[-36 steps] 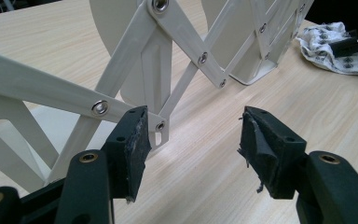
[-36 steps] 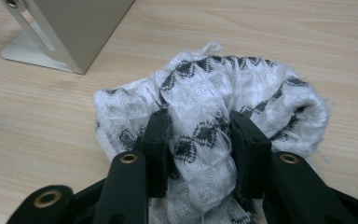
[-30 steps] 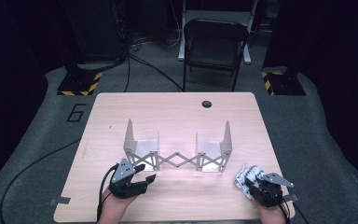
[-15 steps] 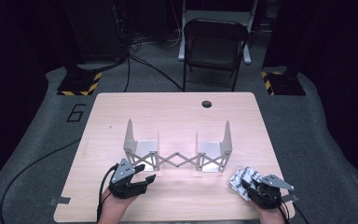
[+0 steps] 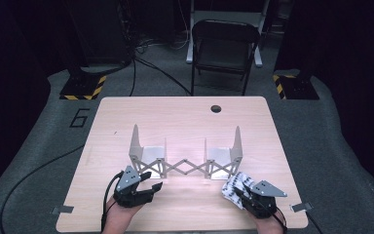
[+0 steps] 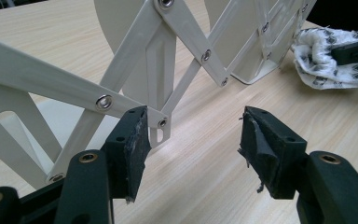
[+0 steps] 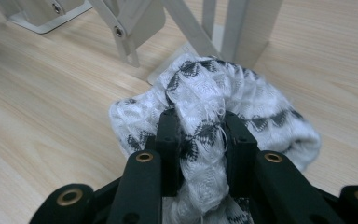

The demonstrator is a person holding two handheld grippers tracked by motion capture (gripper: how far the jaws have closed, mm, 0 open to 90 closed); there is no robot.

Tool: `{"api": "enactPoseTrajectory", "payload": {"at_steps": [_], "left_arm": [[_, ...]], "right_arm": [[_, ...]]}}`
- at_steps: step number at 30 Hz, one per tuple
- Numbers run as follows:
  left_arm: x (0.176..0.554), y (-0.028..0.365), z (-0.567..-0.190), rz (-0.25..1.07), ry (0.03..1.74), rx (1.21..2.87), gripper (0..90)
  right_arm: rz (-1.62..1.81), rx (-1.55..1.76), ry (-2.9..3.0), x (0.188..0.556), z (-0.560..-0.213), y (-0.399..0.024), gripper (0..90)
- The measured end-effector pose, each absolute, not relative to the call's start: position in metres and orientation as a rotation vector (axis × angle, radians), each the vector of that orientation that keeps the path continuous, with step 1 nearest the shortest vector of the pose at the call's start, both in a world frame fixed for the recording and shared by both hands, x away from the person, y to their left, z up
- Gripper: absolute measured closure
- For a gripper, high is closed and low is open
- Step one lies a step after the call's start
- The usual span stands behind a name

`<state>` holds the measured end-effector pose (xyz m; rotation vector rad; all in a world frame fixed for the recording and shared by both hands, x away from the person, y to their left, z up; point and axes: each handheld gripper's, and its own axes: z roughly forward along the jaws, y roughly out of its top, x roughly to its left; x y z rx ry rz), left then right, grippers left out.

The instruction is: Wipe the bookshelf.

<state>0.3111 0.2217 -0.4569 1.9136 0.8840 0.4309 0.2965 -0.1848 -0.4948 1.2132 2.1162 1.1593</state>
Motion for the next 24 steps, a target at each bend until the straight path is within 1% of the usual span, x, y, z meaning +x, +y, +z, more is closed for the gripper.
{"api": "enactPoseTrajectory", "payload": {"at_steps": [4,10,13,15,21,24], "left_arm": [[0.311,0.222,-0.457,0.425,0.887,1.912,41.5],[0.311,0.223,-0.457,0.403,0.892,1.918,41.5],[0.311,0.222,-0.458,0.419,0.893,1.910,41.5],[0.310,0.222,-0.457,0.415,0.892,1.914,41.5],[0.311,0.224,-0.458,0.414,0.898,1.910,41.5],[0.311,0.224,-0.459,0.417,0.901,1.909,41.5]], "right_arm": [[1.196,1.201,2.108,0.301,-0.485,-0.178,71.8],[1.358,1.079,1.958,0.294,-0.434,-0.169,71.9],[1.366,1.049,1.955,0.293,-0.422,-0.165,71.8],[1.347,1.053,1.979,0.295,-0.429,-0.162,71.8],[1.249,1.162,2.090,0.306,-0.479,-0.152,71.7],[1.218,1.173,2.091,0.309,-0.489,-0.150,71.6]]}}
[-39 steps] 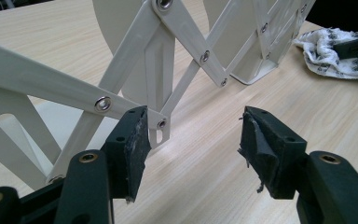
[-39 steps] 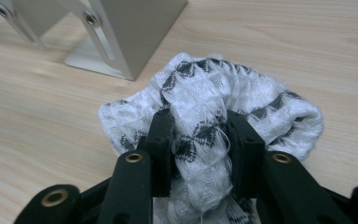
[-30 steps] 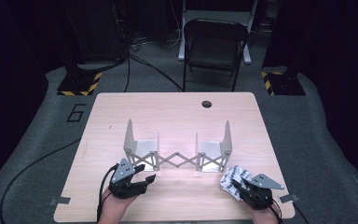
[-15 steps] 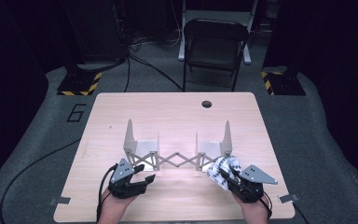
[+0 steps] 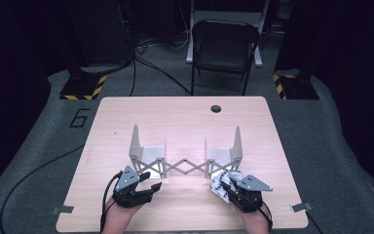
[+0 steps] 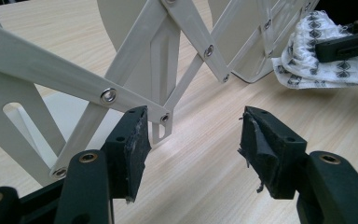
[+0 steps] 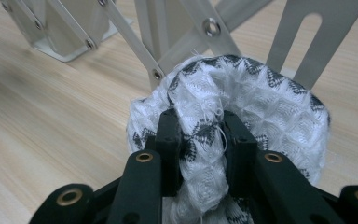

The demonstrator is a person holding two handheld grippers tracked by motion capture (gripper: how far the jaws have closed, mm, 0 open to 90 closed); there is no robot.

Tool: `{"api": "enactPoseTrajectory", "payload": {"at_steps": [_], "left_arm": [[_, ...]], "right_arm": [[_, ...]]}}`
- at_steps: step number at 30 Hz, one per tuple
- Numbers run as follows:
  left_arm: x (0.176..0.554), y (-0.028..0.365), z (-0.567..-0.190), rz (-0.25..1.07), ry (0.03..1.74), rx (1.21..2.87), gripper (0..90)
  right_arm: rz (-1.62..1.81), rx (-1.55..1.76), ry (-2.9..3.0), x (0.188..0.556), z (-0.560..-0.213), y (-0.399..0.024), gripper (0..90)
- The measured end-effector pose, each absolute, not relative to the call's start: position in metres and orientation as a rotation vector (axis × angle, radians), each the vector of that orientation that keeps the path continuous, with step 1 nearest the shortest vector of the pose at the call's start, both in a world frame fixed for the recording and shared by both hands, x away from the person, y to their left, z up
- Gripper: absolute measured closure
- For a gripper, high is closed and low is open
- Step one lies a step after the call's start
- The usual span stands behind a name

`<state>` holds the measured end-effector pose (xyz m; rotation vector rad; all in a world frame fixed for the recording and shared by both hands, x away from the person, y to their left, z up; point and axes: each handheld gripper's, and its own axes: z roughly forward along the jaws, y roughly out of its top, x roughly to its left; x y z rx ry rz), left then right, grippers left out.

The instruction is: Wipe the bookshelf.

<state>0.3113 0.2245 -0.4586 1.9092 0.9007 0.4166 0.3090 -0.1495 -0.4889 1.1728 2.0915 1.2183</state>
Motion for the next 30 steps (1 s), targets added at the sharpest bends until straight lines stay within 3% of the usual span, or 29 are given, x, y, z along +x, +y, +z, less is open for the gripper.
{"api": "enactPoseTrajectory", "payload": {"at_steps": [10,21,30], "left_arm": [[0.311,0.224,-0.459,0.418,0.900,1.911,41.5],[0.309,0.227,-0.459,0.418,0.914,1.902,41.5],[0.306,0.230,-0.459,0.438,0.917,1.905,41.5]], "right_arm": [[1.381,0.994,1.986,0.294,-0.425,-0.135,71.5],[1.237,1.108,2.147,0.312,-0.486,-0.125,71.5],[1.390,0.928,2.029,0.300,-0.429,-0.113,71.3]]}}
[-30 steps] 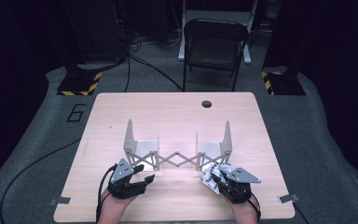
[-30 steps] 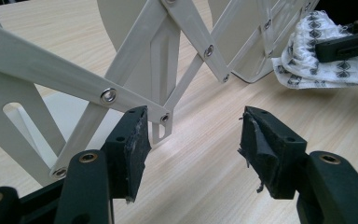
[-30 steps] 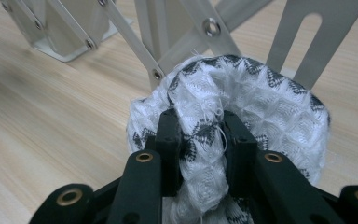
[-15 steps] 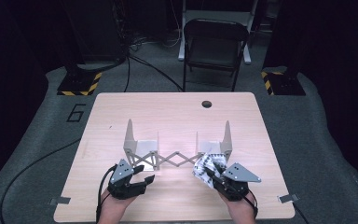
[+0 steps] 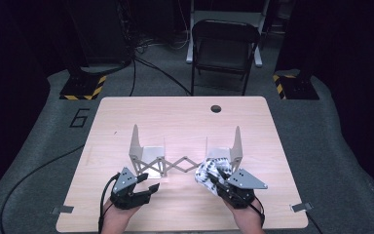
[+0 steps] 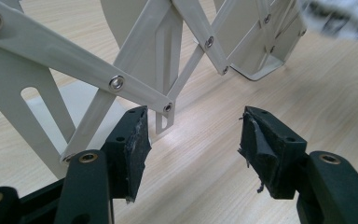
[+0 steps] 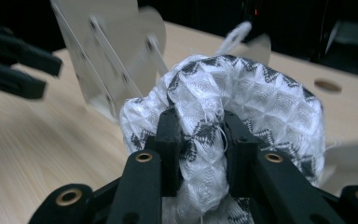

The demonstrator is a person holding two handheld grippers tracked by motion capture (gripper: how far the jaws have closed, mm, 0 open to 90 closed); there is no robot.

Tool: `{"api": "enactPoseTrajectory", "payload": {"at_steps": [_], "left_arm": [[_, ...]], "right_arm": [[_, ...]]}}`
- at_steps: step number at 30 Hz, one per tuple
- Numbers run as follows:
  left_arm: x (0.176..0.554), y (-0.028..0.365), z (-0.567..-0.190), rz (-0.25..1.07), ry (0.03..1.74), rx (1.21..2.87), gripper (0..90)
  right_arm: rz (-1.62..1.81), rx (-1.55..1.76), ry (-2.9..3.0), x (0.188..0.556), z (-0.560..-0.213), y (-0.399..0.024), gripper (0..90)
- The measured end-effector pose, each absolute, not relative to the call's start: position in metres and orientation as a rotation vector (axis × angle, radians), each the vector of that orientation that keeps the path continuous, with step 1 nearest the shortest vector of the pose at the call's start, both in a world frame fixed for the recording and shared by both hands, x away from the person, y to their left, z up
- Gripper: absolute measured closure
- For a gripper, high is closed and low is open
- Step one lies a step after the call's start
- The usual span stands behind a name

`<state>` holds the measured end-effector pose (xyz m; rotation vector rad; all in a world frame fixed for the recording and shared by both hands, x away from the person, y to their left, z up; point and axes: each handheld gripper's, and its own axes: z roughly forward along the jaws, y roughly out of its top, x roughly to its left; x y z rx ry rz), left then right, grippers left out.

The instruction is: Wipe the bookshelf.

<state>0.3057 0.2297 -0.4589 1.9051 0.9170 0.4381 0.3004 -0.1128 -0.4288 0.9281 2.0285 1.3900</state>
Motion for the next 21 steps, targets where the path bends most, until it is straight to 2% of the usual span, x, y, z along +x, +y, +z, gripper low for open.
{"api": "enactPoseTrajectory", "payload": {"at_steps": [3,12,15,21], "left_arm": [[0.304,0.230,-0.459,0.437,0.930,1.895,41.5],[0.302,0.235,-0.460,0.446,0.931,1.906,41.5],[0.300,0.235,-0.460,0.438,0.946,1.899,41.5],[0.299,0.235,-0.460,0.451,0.943,1.902,41.5]], "right_arm": [[1.386,0.906,2.039,0.302,-0.429,-0.107,71.3],[1.238,1.046,2.200,0.322,-0.489,-0.104,71.4],[1.254,1.029,2.191,0.322,-0.485,-0.103,71.3],[1.387,0.899,2.090,0.309,-0.439,-0.094,71.3]]}}
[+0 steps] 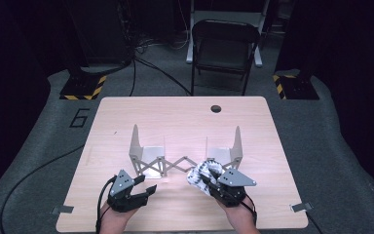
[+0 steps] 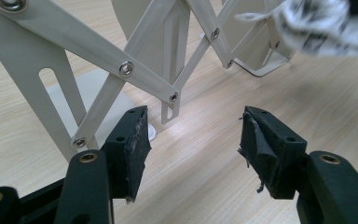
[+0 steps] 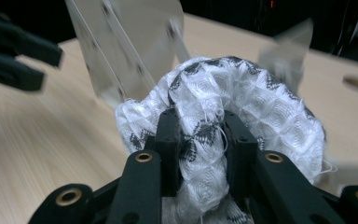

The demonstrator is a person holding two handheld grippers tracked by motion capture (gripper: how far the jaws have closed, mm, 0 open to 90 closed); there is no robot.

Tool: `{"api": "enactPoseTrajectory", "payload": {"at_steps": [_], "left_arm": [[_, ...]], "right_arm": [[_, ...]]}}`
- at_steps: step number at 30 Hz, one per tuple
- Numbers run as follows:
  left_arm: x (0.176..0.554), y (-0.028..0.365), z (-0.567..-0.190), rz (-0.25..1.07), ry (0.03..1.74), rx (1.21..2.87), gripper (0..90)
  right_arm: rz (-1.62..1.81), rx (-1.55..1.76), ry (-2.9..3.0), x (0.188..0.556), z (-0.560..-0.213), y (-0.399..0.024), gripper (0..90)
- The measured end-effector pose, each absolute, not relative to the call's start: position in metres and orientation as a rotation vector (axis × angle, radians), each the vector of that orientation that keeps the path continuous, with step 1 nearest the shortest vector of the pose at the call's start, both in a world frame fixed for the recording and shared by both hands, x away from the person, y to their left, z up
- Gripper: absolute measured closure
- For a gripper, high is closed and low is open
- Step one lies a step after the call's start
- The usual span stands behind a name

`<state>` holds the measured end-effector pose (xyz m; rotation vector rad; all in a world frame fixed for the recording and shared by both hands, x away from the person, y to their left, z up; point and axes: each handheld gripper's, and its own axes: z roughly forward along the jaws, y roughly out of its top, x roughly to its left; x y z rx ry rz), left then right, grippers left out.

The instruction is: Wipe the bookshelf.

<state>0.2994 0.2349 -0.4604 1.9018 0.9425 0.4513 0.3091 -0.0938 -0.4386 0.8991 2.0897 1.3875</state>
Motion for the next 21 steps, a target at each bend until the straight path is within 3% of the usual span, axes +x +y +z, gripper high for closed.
{"api": "enactPoseTrajectory", "payload": {"at_steps": [3,12,16,21], "left_arm": [[0.299,0.235,-0.460,0.451,0.940,1.903,41.5],[0.300,0.236,-0.461,0.444,0.947,1.902,41.5],[0.300,0.236,-0.460,0.436,0.941,1.912,41.5],[0.299,0.235,-0.461,0.443,0.946,1.905,41.5]], "right_arm": [[1.391,0.848,2.090,0.310,-0.433,-0.088,71.3],[1.255,0.976,2.215,0.327,-0.482,-0.086,71.3],[1.277,0.961,2.207,0.326,-0.474,-0.086,71.2],[1.382,0.884,2.135,0.318,-0.440,-0.080,71.2]]}}
